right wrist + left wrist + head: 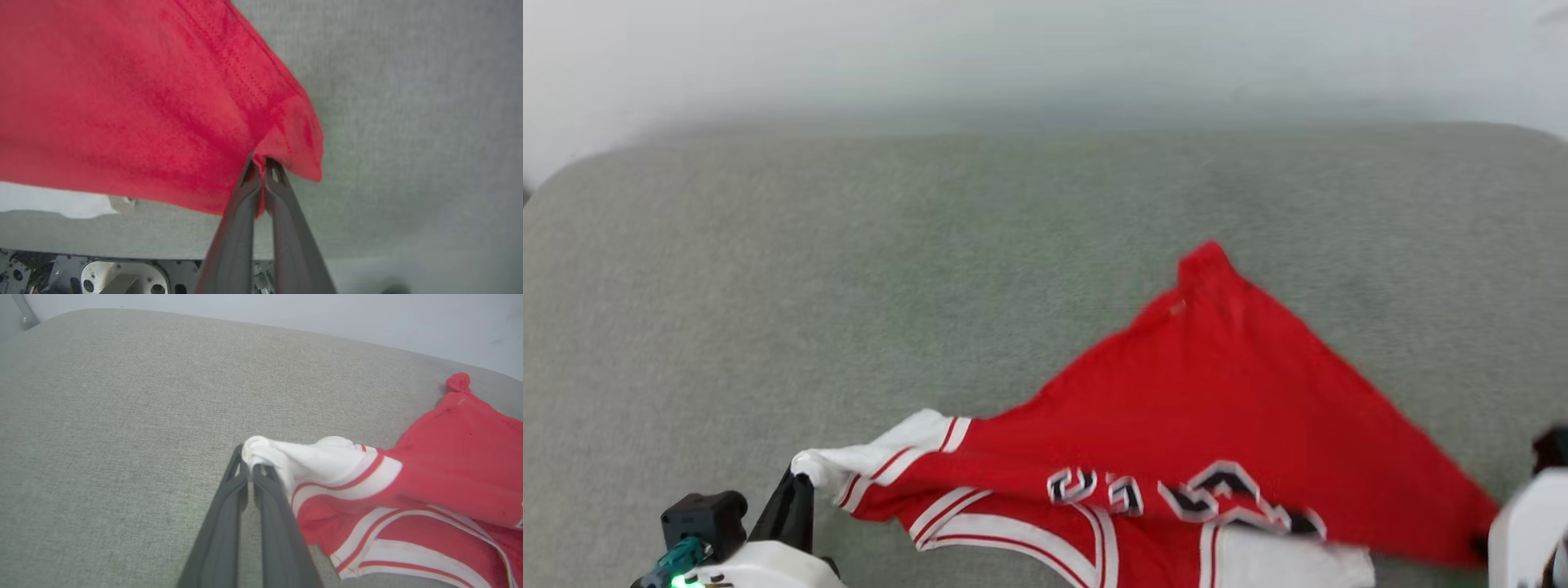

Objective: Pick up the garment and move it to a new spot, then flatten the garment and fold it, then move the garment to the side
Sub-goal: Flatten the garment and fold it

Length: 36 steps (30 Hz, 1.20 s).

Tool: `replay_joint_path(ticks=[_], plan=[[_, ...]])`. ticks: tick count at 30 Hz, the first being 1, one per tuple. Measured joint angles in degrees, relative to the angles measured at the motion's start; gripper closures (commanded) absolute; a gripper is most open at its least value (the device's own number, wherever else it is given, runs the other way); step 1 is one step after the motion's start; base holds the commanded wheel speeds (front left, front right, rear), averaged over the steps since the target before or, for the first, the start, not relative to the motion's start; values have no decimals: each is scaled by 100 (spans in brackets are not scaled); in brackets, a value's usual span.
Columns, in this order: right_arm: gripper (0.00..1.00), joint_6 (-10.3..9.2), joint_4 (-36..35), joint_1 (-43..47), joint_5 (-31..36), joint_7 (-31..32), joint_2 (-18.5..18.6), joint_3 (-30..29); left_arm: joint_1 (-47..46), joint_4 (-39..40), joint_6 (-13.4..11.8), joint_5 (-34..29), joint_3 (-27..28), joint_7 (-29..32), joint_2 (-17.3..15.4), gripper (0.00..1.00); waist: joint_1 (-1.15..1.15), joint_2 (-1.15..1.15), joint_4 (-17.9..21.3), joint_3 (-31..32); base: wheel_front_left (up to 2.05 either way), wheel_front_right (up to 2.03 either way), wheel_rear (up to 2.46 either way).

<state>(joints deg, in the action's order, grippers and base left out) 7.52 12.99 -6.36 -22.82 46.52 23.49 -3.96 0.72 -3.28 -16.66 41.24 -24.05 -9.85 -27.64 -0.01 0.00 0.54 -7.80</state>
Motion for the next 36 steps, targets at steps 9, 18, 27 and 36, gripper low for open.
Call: replay_joint_path(ticks=[9,18,27,36], plan=[[0,-1,-1319,1460,385,-396,-1218,-753,255,305,-162,53,19,199,-180,100,0,0,397,228,0,0,0],[0,-2,-1181,325,358,-3074,-1367,-833,115,534,-212,-16,-9,313,-246,100,1,0,339,-9,0,0,0],[0,-2,21,-1469,42,-2404,-962,52,-435,693,-97,-191,-186,286,-143,100,2,0,145,-523,0,0,0],[0,-2,608,-2900,-210,-154,-547,995,-989,792,52,-411,-360,177,2,100,2,0,-262,-1077,0,0,0]])
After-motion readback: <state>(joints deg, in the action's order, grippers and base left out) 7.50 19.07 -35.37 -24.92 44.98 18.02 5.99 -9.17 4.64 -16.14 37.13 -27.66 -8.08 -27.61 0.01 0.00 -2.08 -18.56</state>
